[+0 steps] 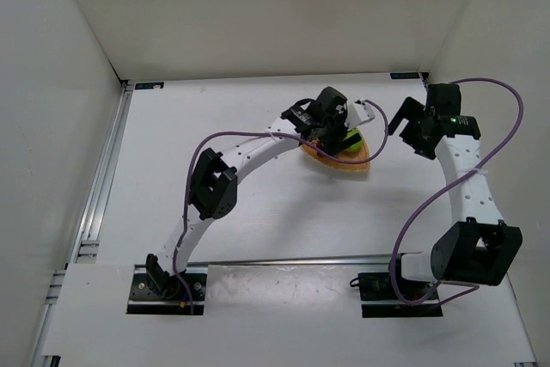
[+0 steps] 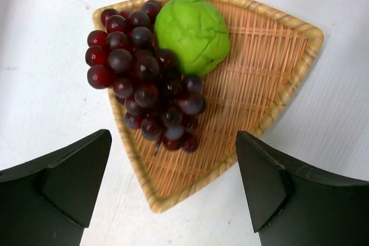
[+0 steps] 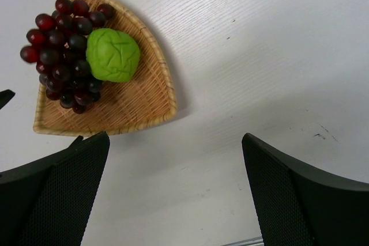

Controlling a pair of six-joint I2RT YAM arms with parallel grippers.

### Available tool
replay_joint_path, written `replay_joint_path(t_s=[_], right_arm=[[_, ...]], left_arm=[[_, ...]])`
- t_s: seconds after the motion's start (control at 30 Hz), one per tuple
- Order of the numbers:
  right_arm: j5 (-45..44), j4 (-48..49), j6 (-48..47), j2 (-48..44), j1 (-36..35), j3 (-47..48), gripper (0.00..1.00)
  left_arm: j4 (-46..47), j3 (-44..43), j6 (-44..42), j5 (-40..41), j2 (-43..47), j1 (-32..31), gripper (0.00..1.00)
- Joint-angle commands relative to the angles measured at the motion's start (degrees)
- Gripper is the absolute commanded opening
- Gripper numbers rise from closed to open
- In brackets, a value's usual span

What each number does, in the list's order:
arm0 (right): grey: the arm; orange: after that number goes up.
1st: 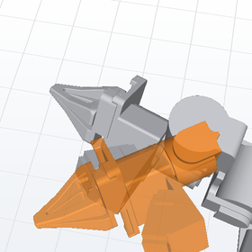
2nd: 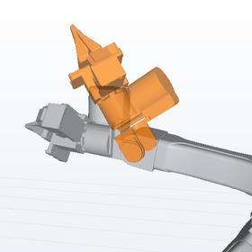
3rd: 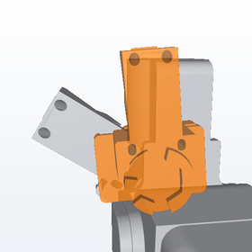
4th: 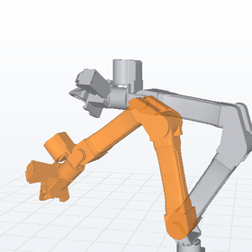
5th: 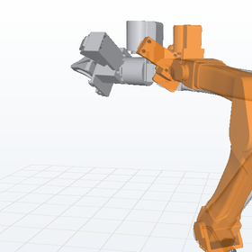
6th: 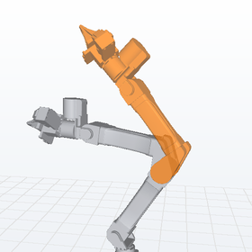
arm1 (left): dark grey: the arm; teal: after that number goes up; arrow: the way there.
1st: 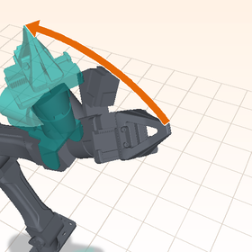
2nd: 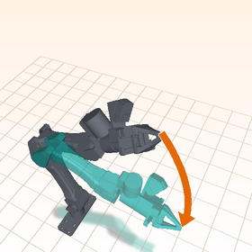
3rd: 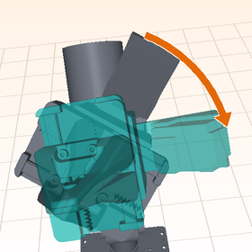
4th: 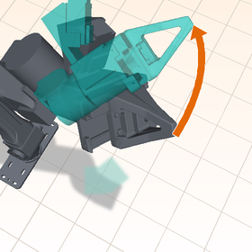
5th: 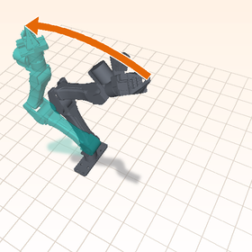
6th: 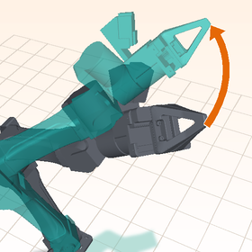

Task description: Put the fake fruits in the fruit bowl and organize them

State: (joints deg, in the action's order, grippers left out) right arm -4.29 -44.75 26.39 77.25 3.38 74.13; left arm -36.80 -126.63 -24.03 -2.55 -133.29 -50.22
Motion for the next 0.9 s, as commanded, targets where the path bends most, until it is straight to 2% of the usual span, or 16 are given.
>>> replay_joint_path(t_s=[0.0, 0.2, 0.33, 0.4, 0.53, 0.6, 0.63, 0.67, 0.73, 0.77, 0.87], right_arm=[[0.87, 0.98, -0.9, -2.72, 0.23, 0.32, 1.0], [4.11, 1.6, -2.05, -3.25, 0.23, 0.84, 1.0], [7.54, 2.13, -2.57, -3.78, 0.23, -0.47, 1.0], [8.07, 2.65, -2.57, -4.3, 0.23, -2.04, 1.0], [8.78, 3.36, -2.57, -5.45, 0.23, -5.3, 1.0], [8.78, 3.88, -1.96, -6.76, 0.23, -6.8, 1.0], [8.78, 3.88, -1.96, -6.76, 0.23, -7.59, 1.0], [8.78, 4.49, -1.96, -7.55, 0.23, -9.16, 1.0], [8.78, 4.5, -1.96, -8.26, 0.23, -10.66, 1.0], [8.78, 4.5, -1.96, -8.87, 0.23, -12.24, 1.0], [7.55, 5.11, -1.43, -10.02, 0.23, -15.23, 1.0]], left_arm=[[0.06, 1.55, 0.83, 1.57, 9.36, 0.12, 1.0], [-1.69, 8.66, -0.92, 7.81, 21.64, 0.12, 1.0], [-3.02, 17.27, -1.54, 16.58, 30.79, 1.25, 1.0], [-5.55, 23.6, -0.94, 17.4, 36.58, 3.36, 1.0], [-12.83, 31.69, 3.98, 18.19, 44.5, 11.96, 1.0], [-15.49, 36.0, 7.32, 18.19, 47.59, 18.73, 1.0], [-16.54, 37.67, 8.29, 17.41, 50.91, 21.62, 1.0], [-18.12, 41.16, 9.0, 14.79, 52.85, 27.66, 1.0], [-19.88, 45.05, 9.62, 11.18, 58.46, 33.93, 1.0], [-20.76, 49.59, 9.1, 8.64, 60.59, 38.92, 1.0], [-21.39, 60.04, 7.95, 8.08, 70.25, 44.83, 1.0]])
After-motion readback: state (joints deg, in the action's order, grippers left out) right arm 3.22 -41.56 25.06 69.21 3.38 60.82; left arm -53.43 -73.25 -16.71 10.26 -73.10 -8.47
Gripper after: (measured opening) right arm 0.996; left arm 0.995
